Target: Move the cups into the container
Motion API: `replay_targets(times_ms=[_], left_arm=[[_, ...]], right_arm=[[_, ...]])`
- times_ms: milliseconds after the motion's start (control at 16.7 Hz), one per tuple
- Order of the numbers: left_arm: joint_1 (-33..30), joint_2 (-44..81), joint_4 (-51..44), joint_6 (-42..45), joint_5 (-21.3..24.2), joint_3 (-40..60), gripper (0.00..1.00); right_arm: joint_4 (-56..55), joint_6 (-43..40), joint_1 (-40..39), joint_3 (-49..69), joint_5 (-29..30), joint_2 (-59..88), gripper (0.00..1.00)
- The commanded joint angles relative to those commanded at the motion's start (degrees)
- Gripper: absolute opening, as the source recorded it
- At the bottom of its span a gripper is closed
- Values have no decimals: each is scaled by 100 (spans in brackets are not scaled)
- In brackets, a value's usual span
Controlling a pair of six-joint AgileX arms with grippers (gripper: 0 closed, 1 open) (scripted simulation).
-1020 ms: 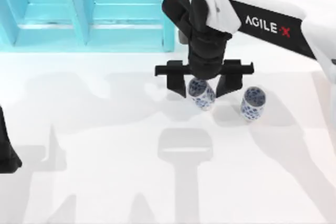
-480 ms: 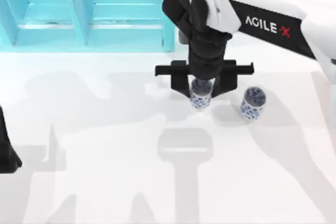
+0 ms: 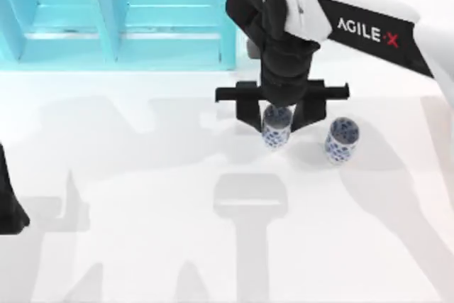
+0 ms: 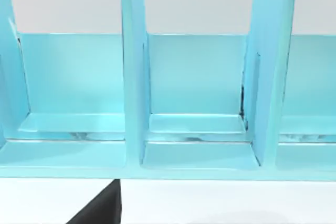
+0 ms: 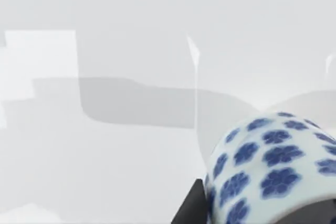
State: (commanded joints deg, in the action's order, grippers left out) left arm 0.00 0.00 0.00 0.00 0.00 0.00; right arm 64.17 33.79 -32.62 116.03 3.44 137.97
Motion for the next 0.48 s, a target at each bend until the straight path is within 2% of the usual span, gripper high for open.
replay_targets(times_ms=[480], left_arm=[[0, 0, 0, 0, 0, 0, 100]], right_arm=[[1074, -1018, 1001, -211, -105, -1422, 0]])
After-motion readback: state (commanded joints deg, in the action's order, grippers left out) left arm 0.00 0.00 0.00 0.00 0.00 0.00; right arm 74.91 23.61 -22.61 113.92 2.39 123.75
